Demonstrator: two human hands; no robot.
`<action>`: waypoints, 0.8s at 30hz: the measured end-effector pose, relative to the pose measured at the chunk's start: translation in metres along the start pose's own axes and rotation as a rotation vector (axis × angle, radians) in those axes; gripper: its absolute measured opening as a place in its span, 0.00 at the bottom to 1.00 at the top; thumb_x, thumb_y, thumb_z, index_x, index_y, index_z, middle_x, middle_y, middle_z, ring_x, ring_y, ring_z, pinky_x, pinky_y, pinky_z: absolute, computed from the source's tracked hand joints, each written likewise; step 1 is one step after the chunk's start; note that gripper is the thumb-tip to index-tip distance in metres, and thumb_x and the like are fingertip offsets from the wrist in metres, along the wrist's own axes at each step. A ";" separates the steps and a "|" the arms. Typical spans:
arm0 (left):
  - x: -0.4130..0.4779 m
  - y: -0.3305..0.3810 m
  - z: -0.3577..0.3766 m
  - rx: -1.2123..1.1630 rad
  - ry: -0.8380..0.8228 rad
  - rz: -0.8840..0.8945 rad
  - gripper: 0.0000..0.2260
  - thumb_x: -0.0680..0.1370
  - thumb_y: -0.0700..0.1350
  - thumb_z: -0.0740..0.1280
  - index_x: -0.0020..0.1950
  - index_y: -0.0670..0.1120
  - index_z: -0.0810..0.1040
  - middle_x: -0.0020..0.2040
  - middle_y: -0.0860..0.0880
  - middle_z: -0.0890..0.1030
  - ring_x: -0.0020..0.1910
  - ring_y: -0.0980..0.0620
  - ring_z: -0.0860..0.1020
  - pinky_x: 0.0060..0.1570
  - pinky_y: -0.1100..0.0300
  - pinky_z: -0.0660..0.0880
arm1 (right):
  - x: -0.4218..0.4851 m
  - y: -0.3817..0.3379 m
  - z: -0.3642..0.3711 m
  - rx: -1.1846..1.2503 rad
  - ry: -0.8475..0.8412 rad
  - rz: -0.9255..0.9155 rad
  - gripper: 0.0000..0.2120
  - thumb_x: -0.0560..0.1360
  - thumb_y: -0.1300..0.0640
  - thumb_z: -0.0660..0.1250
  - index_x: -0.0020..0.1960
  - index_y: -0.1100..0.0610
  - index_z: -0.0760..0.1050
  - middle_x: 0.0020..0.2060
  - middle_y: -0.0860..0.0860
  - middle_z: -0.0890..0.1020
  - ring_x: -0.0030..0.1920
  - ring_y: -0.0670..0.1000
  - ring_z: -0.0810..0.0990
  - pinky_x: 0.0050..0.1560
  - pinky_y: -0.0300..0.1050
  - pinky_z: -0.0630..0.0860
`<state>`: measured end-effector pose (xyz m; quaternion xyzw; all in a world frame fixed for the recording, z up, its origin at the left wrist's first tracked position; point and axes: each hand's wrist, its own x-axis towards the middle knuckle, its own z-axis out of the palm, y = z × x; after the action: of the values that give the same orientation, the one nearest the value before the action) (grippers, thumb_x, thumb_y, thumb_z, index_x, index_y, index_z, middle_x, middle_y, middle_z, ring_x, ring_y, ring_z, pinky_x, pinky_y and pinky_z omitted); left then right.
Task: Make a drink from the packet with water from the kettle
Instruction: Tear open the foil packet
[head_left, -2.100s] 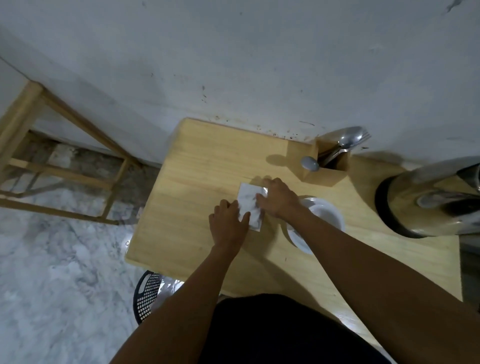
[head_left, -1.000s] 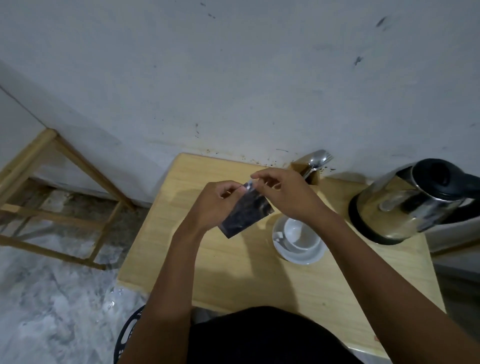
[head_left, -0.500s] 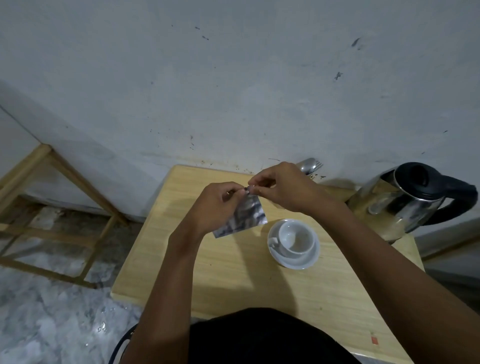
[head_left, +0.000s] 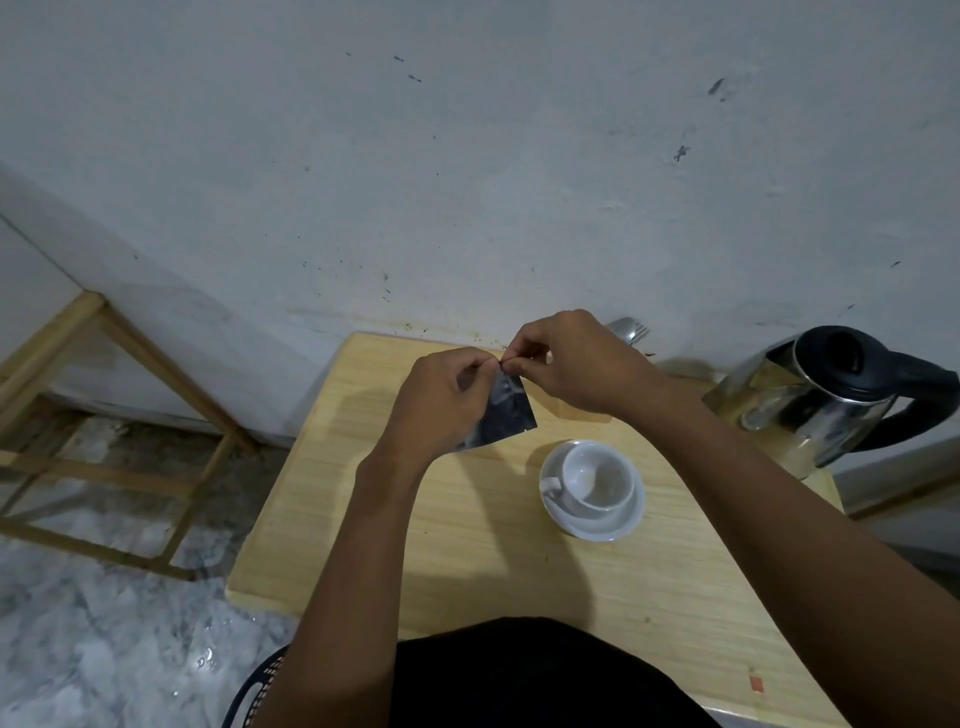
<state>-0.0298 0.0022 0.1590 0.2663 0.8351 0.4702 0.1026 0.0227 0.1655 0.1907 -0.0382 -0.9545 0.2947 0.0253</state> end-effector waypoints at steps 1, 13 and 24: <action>0.000 0.000 0.000 0.009 0.014 0.009 0.09 0.78 0.46 0.62 0.43 0.49 0.81 0.39 0.52 0.84 0.42 0.53 0.82 0.46 0.53 0.79 | 0.000 0.000 0.001 -0.005 0.014 -0.006 0.04 0.76 0.54 0.71 0.47 0.53 0.83 0.41 0.48 0.85 0.42 0.47 0.81 0.48 0.45 0.78; -0.003 0.006 0.010 -0.120 0.053 -0.058 0.14 0.79 0.43 0.61 0.36 0.56 0.75 0.32 0.55 0.78 0.32 0.61 0.73 0.32 0.73 0.67 | -0.010 0.004 0.018 -0.142 0.166 -0.234 0.05 0.76 0.61 0.67 0.43 0.61 0.80 0.36 0.52 0.81 0.41 0.52 0.77 0.57 0.48 0.75; -0.004 0.008 0.010 -0.242 0.037 -0.169 0.12 0.80 0.45 0.61 0.40 0.49 0.80 0.34 0.56 0.80 0.32 0.66 0.75 0.33 0.76 0.69 | -0.009 0.019 0.019 -0.338 0.255 -0.526 0.06 0.72 0.69 0.68 0.44 0.61 0.82 0.36 0.53 0.83 0.38 0.52 0.80 0.68 0.54 0.70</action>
<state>-0.0194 0.0109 0.1603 0.1721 0.7934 0.5622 0.1578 0.0312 0.1697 0.1645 0.1691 -0.9561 0.1085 0.2131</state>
